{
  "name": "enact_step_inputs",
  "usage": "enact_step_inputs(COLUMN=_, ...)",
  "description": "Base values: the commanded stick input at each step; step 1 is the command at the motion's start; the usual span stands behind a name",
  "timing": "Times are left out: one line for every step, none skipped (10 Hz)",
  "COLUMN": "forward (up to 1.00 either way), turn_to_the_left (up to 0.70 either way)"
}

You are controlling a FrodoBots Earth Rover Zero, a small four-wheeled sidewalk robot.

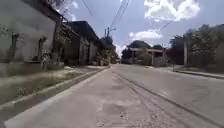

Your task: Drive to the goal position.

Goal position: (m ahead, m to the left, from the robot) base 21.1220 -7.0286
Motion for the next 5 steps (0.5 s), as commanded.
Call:
enact_step_inputs(forward=1.0, turn_to_the_left=-0.01)
enact_step_inputs(forward=1.0, turn_to_the_left=-0.14)
enact_step_inputs(forward=1.0, turn_to_the_left=-0.34)
enact_step_inputs(forward=1.0, turn_to_the_left=-0.34)
enact_step_inputs(forward=1.0, turn_to_the_left=-0.09)
